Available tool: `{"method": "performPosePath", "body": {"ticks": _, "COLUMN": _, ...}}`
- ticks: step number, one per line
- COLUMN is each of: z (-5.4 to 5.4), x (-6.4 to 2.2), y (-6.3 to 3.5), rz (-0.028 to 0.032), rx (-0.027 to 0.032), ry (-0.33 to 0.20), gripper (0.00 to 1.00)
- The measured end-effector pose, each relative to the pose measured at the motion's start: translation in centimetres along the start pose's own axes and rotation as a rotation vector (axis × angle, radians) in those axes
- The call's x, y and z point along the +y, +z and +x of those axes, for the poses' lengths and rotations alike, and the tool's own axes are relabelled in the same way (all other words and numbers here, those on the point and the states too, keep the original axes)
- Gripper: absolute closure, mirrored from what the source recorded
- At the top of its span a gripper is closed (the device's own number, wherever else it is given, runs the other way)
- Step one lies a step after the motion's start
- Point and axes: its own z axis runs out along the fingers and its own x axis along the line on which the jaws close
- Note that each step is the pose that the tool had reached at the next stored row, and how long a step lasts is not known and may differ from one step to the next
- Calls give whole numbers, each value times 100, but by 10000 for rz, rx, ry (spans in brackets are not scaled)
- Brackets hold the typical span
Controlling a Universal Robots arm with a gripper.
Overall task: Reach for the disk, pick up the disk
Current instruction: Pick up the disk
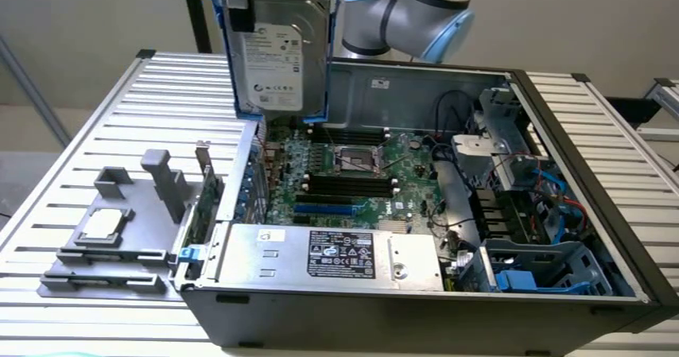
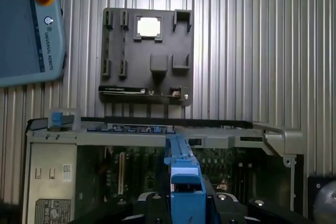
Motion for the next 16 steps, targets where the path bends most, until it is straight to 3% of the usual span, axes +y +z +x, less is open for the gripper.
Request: {"method": "performPosePath", "body": {"ticks": 16, "z": 248, "x": -722, "y": -29, "rz": -16, "rx": -1, "ry": 2, "gripper": 67}}
